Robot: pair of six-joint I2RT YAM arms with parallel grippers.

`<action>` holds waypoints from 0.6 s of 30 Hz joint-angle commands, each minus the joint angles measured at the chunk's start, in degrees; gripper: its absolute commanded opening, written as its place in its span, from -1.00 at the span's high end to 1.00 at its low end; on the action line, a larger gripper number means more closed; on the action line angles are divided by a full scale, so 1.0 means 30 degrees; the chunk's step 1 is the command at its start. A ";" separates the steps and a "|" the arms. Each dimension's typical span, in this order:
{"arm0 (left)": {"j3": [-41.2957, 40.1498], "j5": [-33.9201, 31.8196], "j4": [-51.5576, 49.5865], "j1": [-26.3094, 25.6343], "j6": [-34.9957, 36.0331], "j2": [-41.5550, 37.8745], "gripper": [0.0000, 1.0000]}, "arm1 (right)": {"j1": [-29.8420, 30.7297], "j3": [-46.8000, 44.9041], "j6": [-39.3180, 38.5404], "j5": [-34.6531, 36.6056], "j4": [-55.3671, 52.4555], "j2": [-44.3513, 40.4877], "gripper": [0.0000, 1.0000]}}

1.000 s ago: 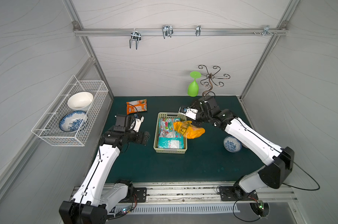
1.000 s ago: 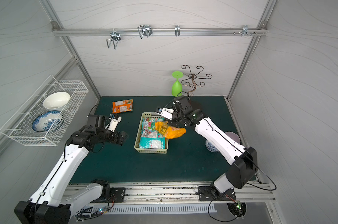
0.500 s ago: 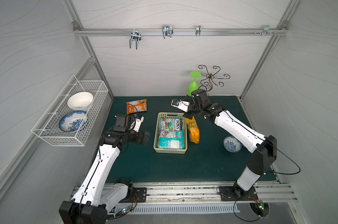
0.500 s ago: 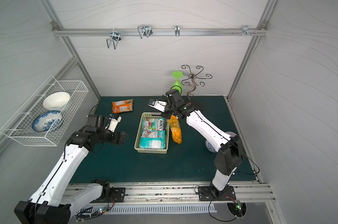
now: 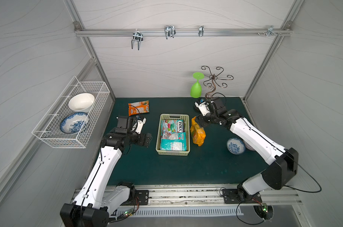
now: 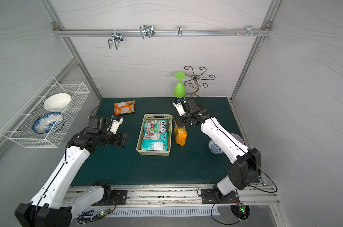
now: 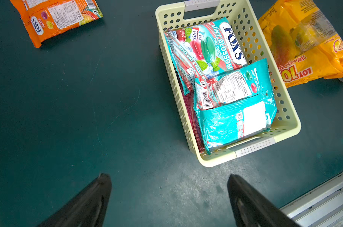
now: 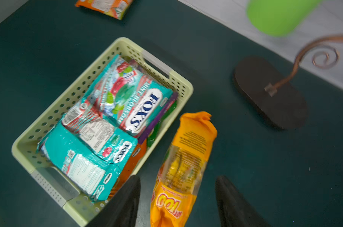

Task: Put the candies in the basket
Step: Pick up the candy at the center of the board.

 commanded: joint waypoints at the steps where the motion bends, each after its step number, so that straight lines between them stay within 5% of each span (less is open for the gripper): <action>1: 0.0687 0.0101 0.0482 0.0143 -0.0084 0.0070 -0.94 | -0.0608 -0.0272 0.2820 0.0694 -0.1854 -0.0074 -0.33; 7: 0.0568 0.0188 0.0618 0.0195 -0.0047 0.0143 -0.94 | -0.0856 -0.0598 0.3565 -0.0966 -0.1921 0.0877 -0.54; 18: 0.0540 0.0187 0.0625 0.0193 -0.0048 0.0156 -0.94 | -0.3168 -0.2257 0.5003 -0.5403 0.0159 0.2676 -0.40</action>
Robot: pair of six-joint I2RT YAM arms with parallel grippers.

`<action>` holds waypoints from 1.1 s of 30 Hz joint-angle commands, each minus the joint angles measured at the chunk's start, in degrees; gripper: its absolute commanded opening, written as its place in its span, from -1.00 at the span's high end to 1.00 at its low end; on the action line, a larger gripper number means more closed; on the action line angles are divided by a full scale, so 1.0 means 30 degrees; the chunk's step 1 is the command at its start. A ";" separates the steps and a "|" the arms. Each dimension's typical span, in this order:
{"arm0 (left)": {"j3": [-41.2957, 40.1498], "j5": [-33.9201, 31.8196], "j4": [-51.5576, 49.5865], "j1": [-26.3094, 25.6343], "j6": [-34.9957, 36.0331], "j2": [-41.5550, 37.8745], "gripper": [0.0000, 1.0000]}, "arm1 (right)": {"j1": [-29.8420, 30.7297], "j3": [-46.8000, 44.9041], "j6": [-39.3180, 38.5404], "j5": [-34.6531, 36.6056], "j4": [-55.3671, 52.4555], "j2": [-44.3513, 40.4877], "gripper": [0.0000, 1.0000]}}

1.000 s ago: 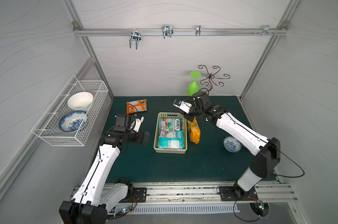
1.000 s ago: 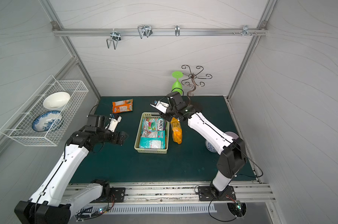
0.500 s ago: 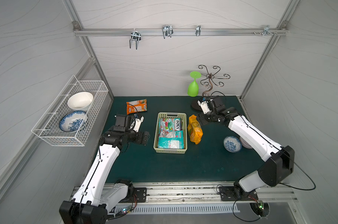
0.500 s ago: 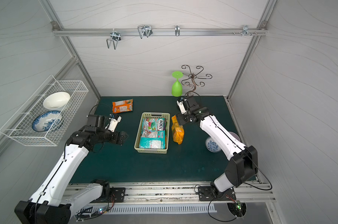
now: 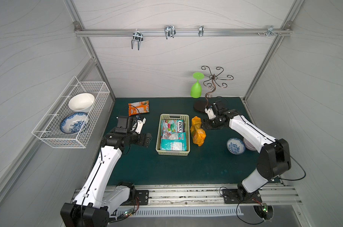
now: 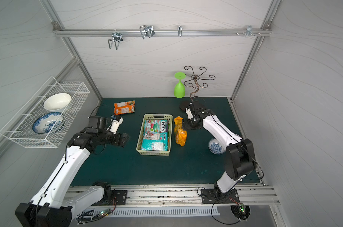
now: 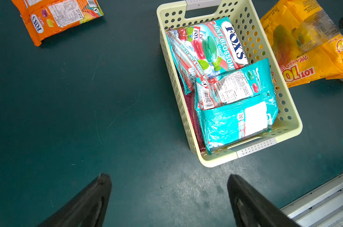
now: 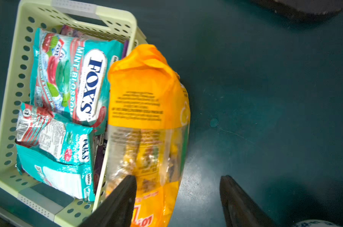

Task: Put the candies in the basket
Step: Pick up the candy at the center of the board.

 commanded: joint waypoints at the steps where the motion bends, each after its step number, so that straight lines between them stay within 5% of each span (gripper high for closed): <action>1: 0.0443 0.0227 0.0739 0.0120 -0.0025 0.0024 -0.94 | -0.0116 -0.0450 0.0692 -0.2419 0.1030 0.0555 -0.40; 11: 0.0557 0.0145 0.0579 0.0117 -0.0040 0.0043 -0.94 | -0.0233 -0.0623 0.1108 -0.3945 0.2548 0.2656 -0.21; 15: 0.0448 0.0223 0.0673 0.0110 -0.0027 -0.0075 -0.94 | -0.0375 -0.0858 0.0995 -0.4187 0.3212 0.2767 0.22; 20: 0.0627 0.0136 0.0526 0.0119 -0.0054 -0.0033 -0.94 | -0.0496 -0.0747 0.0362 -0.4554 0.3205 0.2032 1.00; 28: 0.0628 0.0142 0.0540 0.0120 -0.0084 -0.0086 -0.94 | 0.0089 -0.0271 -0.2487 -0.3927 0.2534 -0.0561 1.00; 33: 0.0497 0.0204 0.0662 0.0113 -0.0054 -0.0089 -0.94 | 0.1756 0.0848 -0.6698 -0.1900 0.1206 -0.1910 1.00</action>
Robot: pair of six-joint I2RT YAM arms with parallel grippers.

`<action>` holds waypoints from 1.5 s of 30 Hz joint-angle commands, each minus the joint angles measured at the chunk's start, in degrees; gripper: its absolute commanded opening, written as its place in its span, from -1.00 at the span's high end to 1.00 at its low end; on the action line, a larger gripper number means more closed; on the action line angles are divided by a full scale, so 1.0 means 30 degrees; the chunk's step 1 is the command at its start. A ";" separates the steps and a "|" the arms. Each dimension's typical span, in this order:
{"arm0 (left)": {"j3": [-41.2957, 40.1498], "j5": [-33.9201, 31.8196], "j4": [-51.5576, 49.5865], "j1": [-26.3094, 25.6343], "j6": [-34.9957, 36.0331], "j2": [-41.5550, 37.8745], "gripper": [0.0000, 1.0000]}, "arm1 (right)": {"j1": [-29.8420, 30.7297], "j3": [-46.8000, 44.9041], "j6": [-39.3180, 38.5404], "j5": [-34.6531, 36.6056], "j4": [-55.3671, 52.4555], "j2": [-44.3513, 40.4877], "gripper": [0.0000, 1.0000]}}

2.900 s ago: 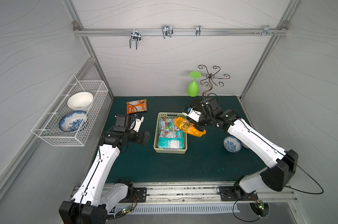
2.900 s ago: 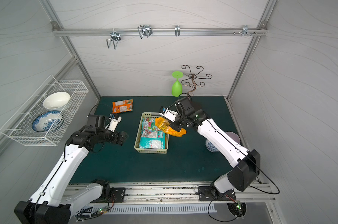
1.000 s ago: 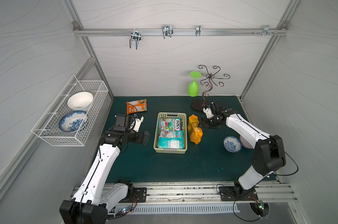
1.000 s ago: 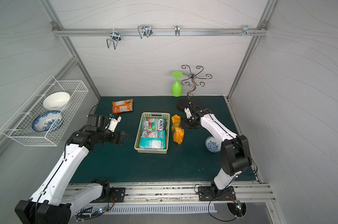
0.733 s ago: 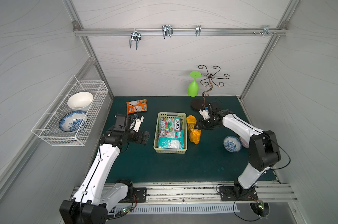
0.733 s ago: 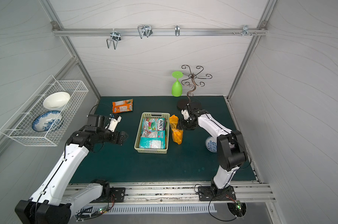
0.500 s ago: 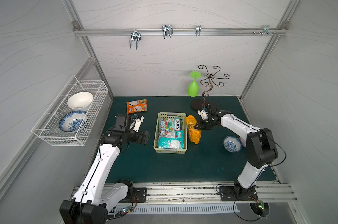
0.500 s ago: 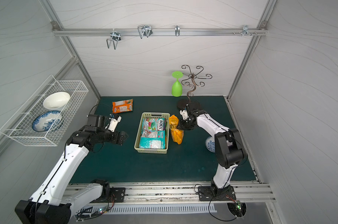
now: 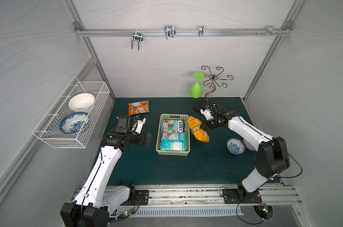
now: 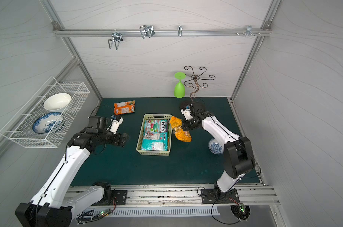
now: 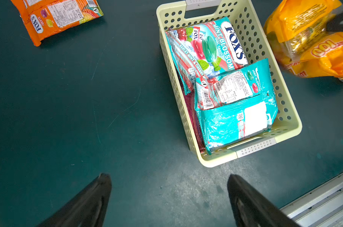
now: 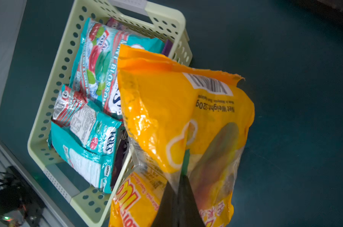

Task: Put the candies in the basket
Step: Pick up the candy at the center of the board, then place the candy in the basket.

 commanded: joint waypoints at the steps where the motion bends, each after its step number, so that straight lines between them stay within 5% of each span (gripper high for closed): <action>1: 0.0588 0.0137 0.0586 0.0124 -0.0098 -0.0092 -0.94 | 0.1473 0.1520 -0.4406 0.1151 -0.0644 -0.1729 1.00; 9: 0.0627 0.0092 0.0575 0.0114 -0.0140 -0.0235 -0.94 | 0.4595 0.2826 -1.1610 0.4837 0.0003 -0.1891 1.00; 20: 0.0395 0.0019 0.0682 0.0124 -0.0059 -0.0479 -0.94 | 0.6612 0.4383 -1.8998 0.5672 0.4558 0.1118 1.00; 32: 0.0515 -0.0122 0.0611 0.0123 -0.0084 -0.0299 -0.94 | 0.6956 0.8083 -2.1525 0.5350 0.6650 0.5740 1.00; 40: 0.0435 -0.0116 0.0695 0.0120 -0.0055 -0.0220 -0.94 | 0.7036 0.7335 -2.1895 0.5091 0.6614 0.6645 1.00; 45: 0.0598 -0.0143 0.0601 0.0113 -0.0084 -0.0120 -0.94 | 0.7190 0.5849 -2.0601 0.4051 0.4842 0.5366 0.22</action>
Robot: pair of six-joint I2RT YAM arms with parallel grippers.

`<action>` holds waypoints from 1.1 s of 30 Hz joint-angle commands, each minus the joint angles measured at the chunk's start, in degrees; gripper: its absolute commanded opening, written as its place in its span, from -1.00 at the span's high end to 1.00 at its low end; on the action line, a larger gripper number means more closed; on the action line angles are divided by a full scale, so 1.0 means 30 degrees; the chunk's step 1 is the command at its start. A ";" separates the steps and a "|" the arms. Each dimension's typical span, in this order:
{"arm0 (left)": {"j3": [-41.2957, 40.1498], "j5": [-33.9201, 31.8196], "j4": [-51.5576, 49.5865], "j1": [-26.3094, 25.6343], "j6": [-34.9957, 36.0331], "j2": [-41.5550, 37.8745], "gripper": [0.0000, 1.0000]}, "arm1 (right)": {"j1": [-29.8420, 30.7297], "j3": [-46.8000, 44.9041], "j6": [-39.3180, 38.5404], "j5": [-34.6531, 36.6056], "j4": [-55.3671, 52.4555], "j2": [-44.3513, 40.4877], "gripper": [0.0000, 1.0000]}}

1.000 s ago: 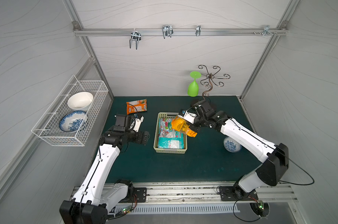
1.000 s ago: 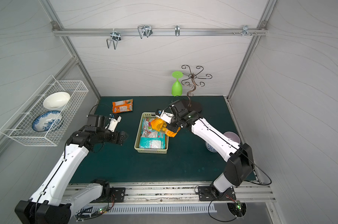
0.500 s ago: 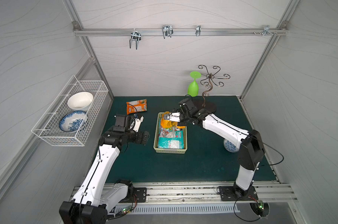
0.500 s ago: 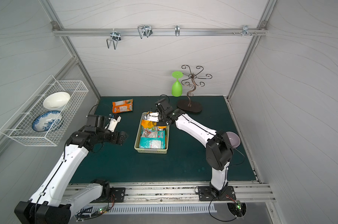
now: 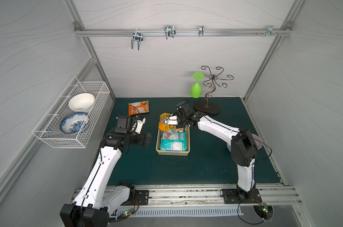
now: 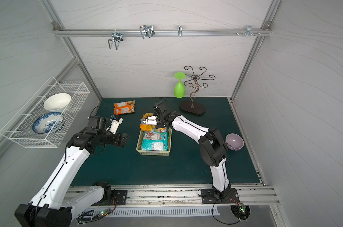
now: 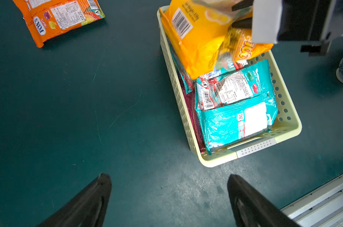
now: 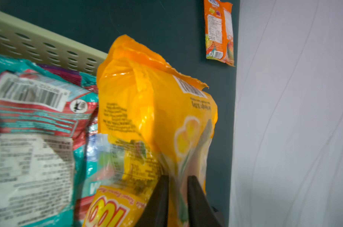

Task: Put the candies in the basket
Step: Place the candy in the basket.

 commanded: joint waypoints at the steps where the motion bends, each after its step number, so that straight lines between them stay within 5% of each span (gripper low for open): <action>1: 0.0557 0.0003 0.0613 0.0102 -0.0073 0.0029 -0.94 | 0.0213 -0.0639 0.1067 -0.1506 -0.0823 -0.1876 0.09; 5: 0.0439 0.0187 0.0793 0.0099 -0.0070 0.0108 -0.94 | 0.0167 -0.0521 0.2813 -0.3377 -0.2262 -0.3426 -0.27; 11: 0.0453 0.0157 0.0772 0.0102 -0.0092 0.0039 -0.94 | -0.0872 0.0427 0.8445 -0.5003 -0.1785 -0.4127 -0.42; 19: 0.0509 0.0172 0.0789 0.0102 -0.0194 0.0093 -0.94 | -0.0839 0.4071 1.7221 0.0044 -0.1671 -0.0480 -0.36; 28: 0.0705 -0.0046 0.0553 0.0108 -0.0193 0.0111 -0.94 | 0.0188 0.6567 1.9646 0.2515 -0.1668 0.3718 -0.35; 33: 0.0457 -0.0004 0.0736 0.0052 -0.0136 0.0023 -0.94 | 0.0226 0.3296 1.9748 0.3470 -0.0424 0.3301 -0.34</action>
